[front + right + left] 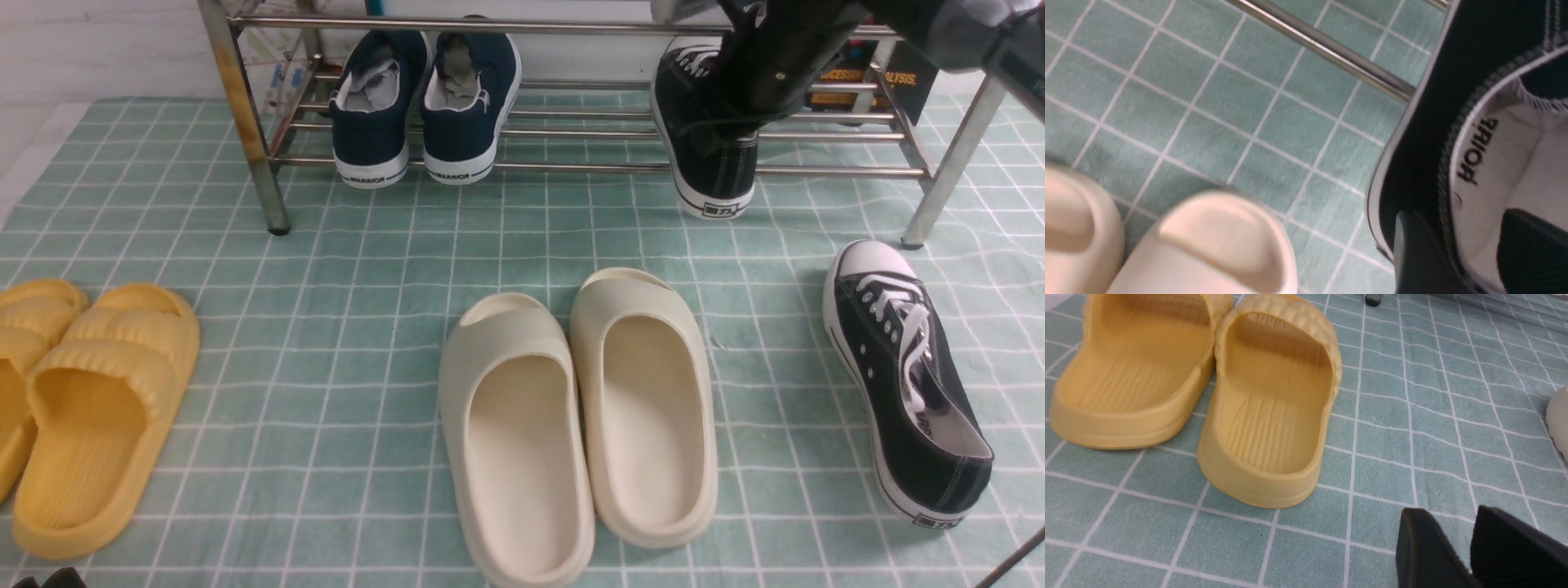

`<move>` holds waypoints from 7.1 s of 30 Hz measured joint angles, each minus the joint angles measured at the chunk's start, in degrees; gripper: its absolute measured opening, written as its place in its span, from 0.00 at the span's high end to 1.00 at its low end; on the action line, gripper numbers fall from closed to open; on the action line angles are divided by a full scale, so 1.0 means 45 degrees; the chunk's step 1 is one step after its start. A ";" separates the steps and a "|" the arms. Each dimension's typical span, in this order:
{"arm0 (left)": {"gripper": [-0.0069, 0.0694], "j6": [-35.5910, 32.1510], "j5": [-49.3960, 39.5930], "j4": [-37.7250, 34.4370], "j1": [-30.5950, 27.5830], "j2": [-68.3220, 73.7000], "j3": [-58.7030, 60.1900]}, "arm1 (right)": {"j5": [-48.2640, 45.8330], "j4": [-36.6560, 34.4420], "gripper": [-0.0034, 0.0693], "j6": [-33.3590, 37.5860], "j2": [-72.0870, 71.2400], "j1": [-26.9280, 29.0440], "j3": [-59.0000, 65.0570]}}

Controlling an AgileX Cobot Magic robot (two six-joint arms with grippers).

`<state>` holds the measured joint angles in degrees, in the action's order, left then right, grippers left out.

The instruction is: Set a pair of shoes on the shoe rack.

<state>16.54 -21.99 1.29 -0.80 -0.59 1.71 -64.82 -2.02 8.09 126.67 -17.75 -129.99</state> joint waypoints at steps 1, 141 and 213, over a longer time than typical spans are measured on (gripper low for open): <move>0.64 0.0000 0.0000 0.0000 0.0000 0.0000 0.0000 | -0.0556 0.0000 0.53 0.0000 -0.0345 0.0000 0.0000; 0.60 0.0000 0.0000 0.0000 0.0000 0.0000 0.0000 | 0.0222 0.1182 0.93 0.1992 -0.1047 0.1646 0.2439; 0.60 -0.0011 0.0000 0.0000 0.0000 0.0000 0.0000 | 0.0515 -0.0268 0.82 -0.0544 -1.5349 0.1646 1.3388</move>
<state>16.49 -21.99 1.29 -0.80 -0.59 1.71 -62.50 -3.23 5.64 57.60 -10.34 -69.74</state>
